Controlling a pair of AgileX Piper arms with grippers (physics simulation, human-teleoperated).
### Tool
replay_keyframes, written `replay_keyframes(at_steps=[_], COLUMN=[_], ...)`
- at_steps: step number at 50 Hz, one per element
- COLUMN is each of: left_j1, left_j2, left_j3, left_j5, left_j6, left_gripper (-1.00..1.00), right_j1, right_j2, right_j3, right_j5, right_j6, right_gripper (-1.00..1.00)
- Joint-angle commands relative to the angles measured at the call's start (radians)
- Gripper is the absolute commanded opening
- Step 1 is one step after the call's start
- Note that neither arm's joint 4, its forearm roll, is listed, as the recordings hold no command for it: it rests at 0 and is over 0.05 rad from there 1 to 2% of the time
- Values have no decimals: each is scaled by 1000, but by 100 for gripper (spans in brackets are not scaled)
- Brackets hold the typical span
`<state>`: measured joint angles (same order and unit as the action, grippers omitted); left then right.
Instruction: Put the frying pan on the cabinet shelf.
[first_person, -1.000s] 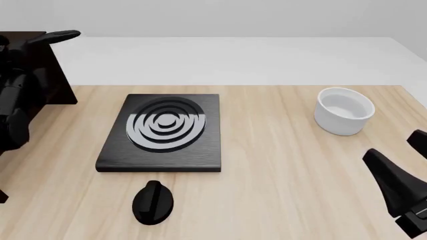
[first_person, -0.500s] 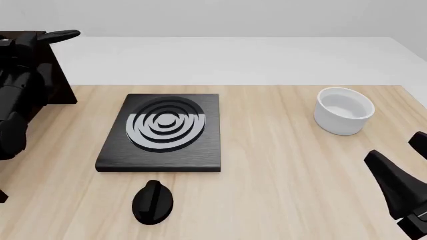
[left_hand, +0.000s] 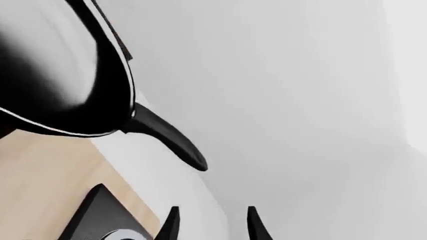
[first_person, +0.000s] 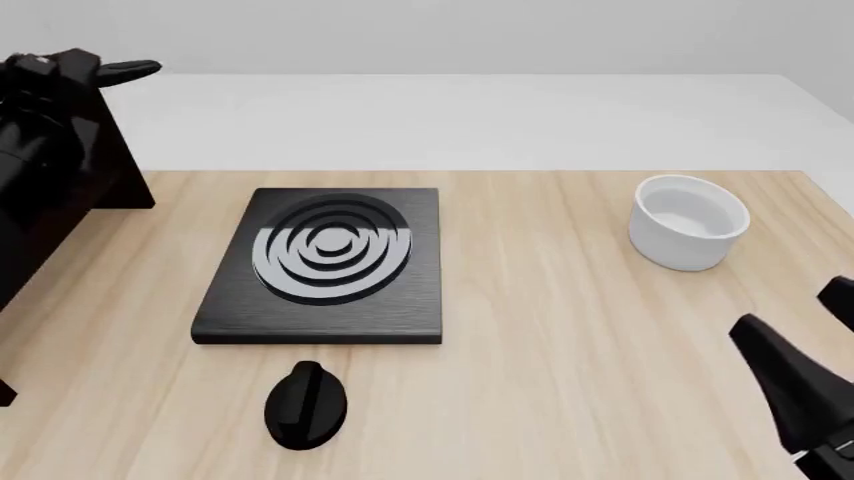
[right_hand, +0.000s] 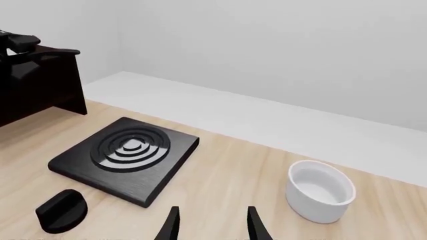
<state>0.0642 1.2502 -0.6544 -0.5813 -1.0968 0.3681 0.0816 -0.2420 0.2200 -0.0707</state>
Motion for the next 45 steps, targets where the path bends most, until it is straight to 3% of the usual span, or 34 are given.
replay_keyframes(at_steps=[1, 7, 9, 13, 15, 19, 23, 26, 29, 38, 41, 45], left_j1=[-36, -28, -13, -18, 8, 27, 35, 14, 11, -16, -11, -17], left_j2=[-100, -128, -142, -170, -166, -152, -148, -160, -164, -197, -226, -249], left_j3=[-19, -57, -107, -125, -168, -182, -201, -187, -185, -122, -73, -23], left_j5=[170, 264, 343, 393, 441, 450, 471, 477, 489, 498, 474, 447], left_j6=[189, 297, 420, 484, 604, 656, 793, 783, 853, 937, 1056, 1059], left_gripper=[100, 100, 100, 100, 100, 100, 100, 100, 100, 100, 100, 100], right_j1=[1, -9, -11, -12, -12, -11, -12, -13, -13, -14, -13, -12], right_j2=[-11, -64, -78, -80, -78, -79, -79, -80, -80, -81, -81, -81], right_j3=[32, 42, 34, 28, 26, 17, 17, 19, 20, 21, 23, 26], right_j5=[-26, -13, 2, 9, 9, 10, 8, 7, 7, 7, 4, 0], right_j6=[-2, 11, 8, 1, 0, 30, 23, 23, 22, 23, 22, 21], right_gripper=[100, 100, 100, 100, 100, 100, 100, 100, 100, 100, 100, 100])
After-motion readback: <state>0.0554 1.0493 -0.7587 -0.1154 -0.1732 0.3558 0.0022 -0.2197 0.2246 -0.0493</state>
